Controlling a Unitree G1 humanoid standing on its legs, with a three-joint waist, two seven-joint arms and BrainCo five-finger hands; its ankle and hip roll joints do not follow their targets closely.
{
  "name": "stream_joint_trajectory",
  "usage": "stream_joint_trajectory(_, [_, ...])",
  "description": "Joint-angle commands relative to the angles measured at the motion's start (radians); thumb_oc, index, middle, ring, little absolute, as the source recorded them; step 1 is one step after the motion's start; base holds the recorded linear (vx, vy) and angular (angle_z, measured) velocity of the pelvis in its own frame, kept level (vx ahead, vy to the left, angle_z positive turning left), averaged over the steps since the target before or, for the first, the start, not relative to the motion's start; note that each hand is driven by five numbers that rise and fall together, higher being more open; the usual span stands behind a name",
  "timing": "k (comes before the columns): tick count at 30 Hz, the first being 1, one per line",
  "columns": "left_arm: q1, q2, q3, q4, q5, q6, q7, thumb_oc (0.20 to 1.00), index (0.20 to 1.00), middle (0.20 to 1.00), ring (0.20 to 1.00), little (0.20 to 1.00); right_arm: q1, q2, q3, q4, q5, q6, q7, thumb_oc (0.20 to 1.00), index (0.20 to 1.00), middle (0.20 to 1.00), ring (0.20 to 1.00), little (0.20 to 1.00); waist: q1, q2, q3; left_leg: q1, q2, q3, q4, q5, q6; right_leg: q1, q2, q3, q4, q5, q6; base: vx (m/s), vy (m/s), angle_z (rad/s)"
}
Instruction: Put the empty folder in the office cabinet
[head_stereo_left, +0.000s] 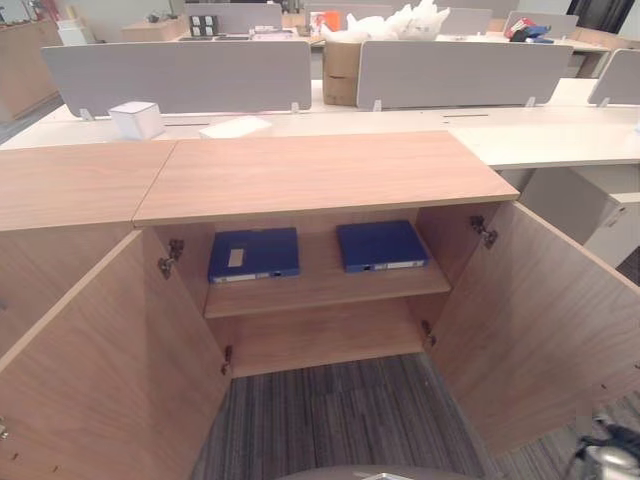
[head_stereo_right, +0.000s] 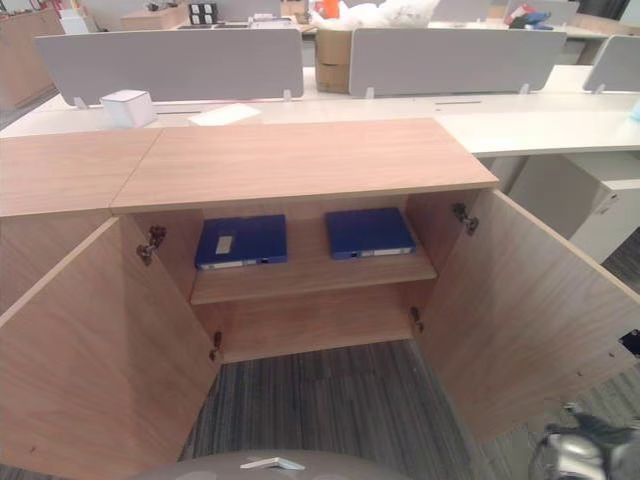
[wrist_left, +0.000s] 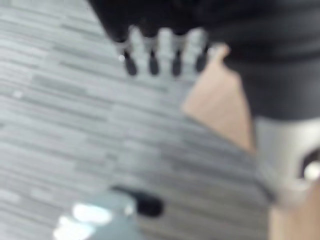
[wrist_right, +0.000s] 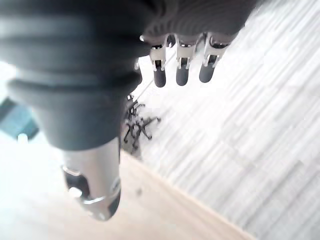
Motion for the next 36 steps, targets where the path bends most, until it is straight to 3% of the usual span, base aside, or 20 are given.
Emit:
stream_joint_trajectory(1, [-0.049, -0.001, -0.012, 0.048, 0.027, -0.006, -0.003, 1.000, 1.000, 1.000, 1.000, 1.000, -0.047, -0.050, -0.039, 0.023, -0.026, -0.026, -0.064, 1.000, 1.000, 1.000, 1.000, 1.000, 0.011, 0.021, 0.023, 0.047, 0.067, 0.000, 0.001, -0.113, -0.058, -0.038, -0.041, -0.032, 0.070, -0.032, 0.078, 0.00, 0.000, 0.00])
stream_joint_trajectory(9, [-0.048, 0.007, -0.018, 0.044, 0.027, -0.002, -0.017, 1.000, 1.000, 1.000, 1.000, 1.000, -0.045, -0.094, -0.089, 0.023, 0.074, -0.063, -0.005, 1.000, 1.000, 1.000, 1.000, 1.000, 0.015, 0.022, 0.030, 0.047, 0.069, -0.002, 0.001, -0.113, -0.062, -0.027, -0.041, -0.040, 0.056, -0.035, 0.078, 0.00, -0.017, 0.03])
stream_joint_trajectory(10, [-0.039, 0.020, -0.008, 0.044, 0.032, 0.001, -0.031, 1.000, 1.000, 1.000, 1.000, 1.000, -0.062, -0.085, -0.080, 0.013, 0.216, -0.106, 0.129, 1.000, 1.000, 1.000, 1.000, 1.000, 0.017, 0.022, 0.035, 0.044, 0.070, -0.001, 0.001, -0.110, -0.064, -0.026, -0.039, -0.039, 0.049, -0.035, 0.076, -0.01, -0.036, 0.03])
stream_joint_trajectory(11, [-0.039, 0.020, -0.008, 0.044, 0.032, 0.001, -0.031, 1.000, 1.000, 1.000, 1.000, 1.000, -0.062, -0.085, -0.080, 0.013, 0.216, -0.106, 0.129, 1.000, 1.000, 1.000, 1.000, 1.000, 0.017, 0.022, 0.035, 0.044, 0.070, -0.001, 0.001, -0.110, -0.064, -0.026, -0.039, -0.039, 0.049, -0.035, 0.076, -0.01, -0.048, 0.04])
stream_joint_trajectory(14, [-0.016, 0.043, 0.015, 0.056, 0.049, 0.007, -0.067, 1.000, 1.000, 1.000, 1.000, 1.000, -0.087, -0.078, -0.038, 0.007, 0.371, -0.115, 0.353, 1.000, 1.000, 1.000, 1.000, 1.000, 0.024, 0.022, 0.041, 0.044, 0.074, 0.004, 0.001, -0.106, -0.069, -0.025, -0.039, -0.043, 0.040, -0.034, 0.076, -0.01, -0.024, 0.02])
stream_joint_trajectory(16, [-0.004, 0.050, 0.021, 0.065, 0.059, 0.010, -0.080, 1.000, 1.000, 1.000, 1.000, 1.000, -0.098, -0.096, -0.030, 0.026, 0.371, -0.106, 0.389, 1.000, 1.000, 1.000, 1.000, 1.000, 0.030, 0.022, 0.040, 0.042, 0.075, 0.003, 0.001, -0.104, -0.071, -0.025, -0.040, -0.045, 0.038, -0.032, 0.076, 0.00, 0.000, 0.00])
stream_joint_trajectory(19, [0.005, 0.054, 0.018, 0.070, 0.069, 0.004, -0.091, 1.000, 1.000, 1.000, 1.000, 1.000, -0.117, -0.132, -0.028, 0.058, 0.360, -0.099, 0.408, 1.000, 1.000, 1.000, 1.000, 1.000, 0.036, 0.024, 0.041, 0.038, 0.075, 0.003, 0.001, -0.101, -0.073, -0.024, -0.040, -0.048, 0.033, -0.030, 0.076, 0.00, -0.010, 0.01])
stream_joint_trajectory(23, [0.009, 0.057, -0.006, 0.057, 0.075, -0.011, -0.110, 1.000, 1.000, 1.000, 1.000, 1.000, -0.172, -0.269, -0.002, 0.131, 0.261, -0.082, 0.396, 1.000, 1.000, 1.000, 1.000, 1.000, 0.052, 0.034, 0.053, 0.023, 0.074, 0.001, 0.001, -0.089, -0.077, -0.032, -0.044, -0.057, 0.022, -0.019, 0.078, -0.03, -0.035, 0.03])
stream_joint_trajectory(24, [0.009, 0.057, -0.006, 0.057, 0.075, -0.011, -0.110, 1.000, 1.000, 1.000, 1.000, 1.000, -0.172, -0.269, -0.002, 0.132, 0.261, -0.082, 0.396, 1.000, 1.000, 1.000, 1.000, 1.000, 0.052, 0.034, 0.053, 0.023, 0.074, 0.001, 0.001, -0.089, -0.077, -0.032, -0.044, -0.057, 0.022, -0.019, 0.078, -0.03, -0.039, 0.01])
stream_joint_trajectory(28, [0.011, 0.060, -0.032, 0.051, 0.084, -0.019, -0.110, 1.000, 1.000, 1.000, 1.000, 1.000, -0.222, -0.408, -0.021, 0.231, 0.143, -0.071, 0.288, 1.000, 1.000, 1.000, 1.000, 1.000, 0.057, 0.050, 0.060, 0.009, 0.072, 0.002, 0.001, -0.083, -0.081, -0.038, -0.045, -0.059, 0.006, -0.009, 0.083, -0.03, -0.013, 0.04])
stream_joint_trajectory(31, [0.006, 0.072, -0.038, 0.050, 0.084, -0.024, -0.107, 1.000, 1.000, 1.000, 1.000, 1.000, -0.233, -0.498, -0.028, 0.321, 0.074, -0.037, 0.267, 1.000, 1.000, 1.000, 1.000, 1.000, 0.054, 0.050, 0.059, 0.008, 0.075, 0.002, 0.001, -0.082, -0.085, -0.038, -0.042, -0.057, 0.003, -0.009, 0.083, -0.01, -0.020, 0.03])
stream_joint_trajectory(36, [0.008, 0.081, -0.044, 0.062, 0.070, -0.023, -0.101, 1.000, 1.000, 1.000, 1.000, 1.000, -0.226, -0.575, -0.091, 0.413, 0.107, -0.002, 0.276, 1.000, 1.000, 1.000, 1.000, 1.000, 0.048, 0.041, 0.052, 0.008, 0.080, 0.001, 0.001, -0.083, -0.089, -0.033, -0.036, -0.056, 0.000, -0.012, 0.082, -0.01, -0.032, 0.02])
